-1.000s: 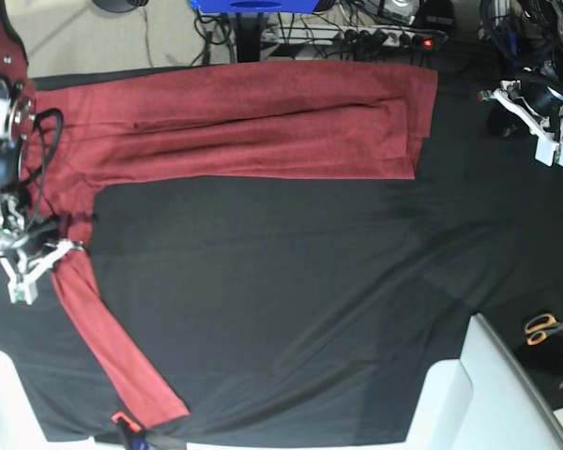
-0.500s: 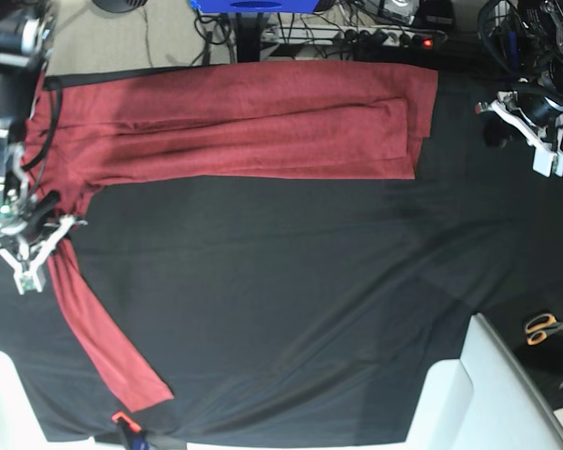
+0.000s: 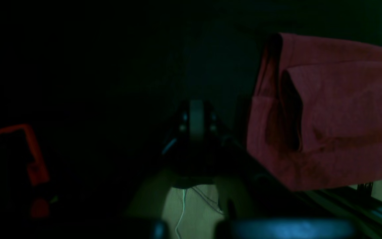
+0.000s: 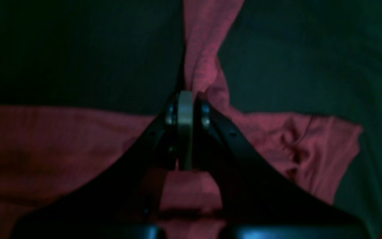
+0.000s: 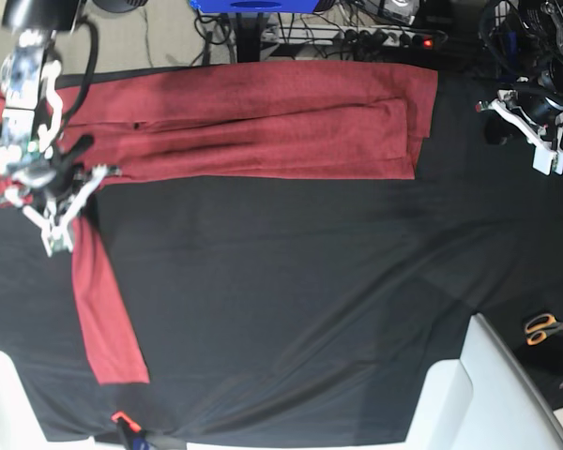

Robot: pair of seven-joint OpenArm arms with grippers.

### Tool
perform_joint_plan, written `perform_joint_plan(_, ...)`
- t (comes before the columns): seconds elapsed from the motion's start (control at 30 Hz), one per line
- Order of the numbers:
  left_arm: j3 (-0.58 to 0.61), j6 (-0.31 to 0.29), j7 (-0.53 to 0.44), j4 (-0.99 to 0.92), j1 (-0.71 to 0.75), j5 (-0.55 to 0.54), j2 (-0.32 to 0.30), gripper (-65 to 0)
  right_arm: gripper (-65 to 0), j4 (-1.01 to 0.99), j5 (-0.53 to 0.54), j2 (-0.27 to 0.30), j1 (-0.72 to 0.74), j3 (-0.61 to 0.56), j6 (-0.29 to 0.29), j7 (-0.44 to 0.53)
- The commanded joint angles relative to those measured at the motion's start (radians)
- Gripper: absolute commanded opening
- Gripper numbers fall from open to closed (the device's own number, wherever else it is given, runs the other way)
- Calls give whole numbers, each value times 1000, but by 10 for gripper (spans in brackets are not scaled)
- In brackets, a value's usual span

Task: Fold the T-shirt properly
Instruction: 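Move the right gripper to the trailing red sleeve and grasp it, then lay the sleeve flat along the strip with the right gripper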

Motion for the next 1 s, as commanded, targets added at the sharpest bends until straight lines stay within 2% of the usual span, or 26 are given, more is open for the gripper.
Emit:
perform_joint_plan(0.0,-7,-4,-13,16,0,-14,-18,-650,-648,44,6,2,-5,4,-5,21)
perform_joint_plan(0.17,-7,-4,-13,16,0,-14,-18,-650,-648,118,7,-34,-77,4,-2,-5)
perform_joint_plan(0.5,-7,-4,-13,16,0,-14,-18,-650,-648,164,11,-58,-174,-3,1,0)
perform_joint_plan(0.67,-7,-4,-13,16,0,-14,-18,-650,-648,233,12,-109,-226,-5,1,0)
perform_joint_plan(0.97,-7,-4,-13,16,0,-14,-18,-650,-644,197,12,-135,-232,-5,1,0)
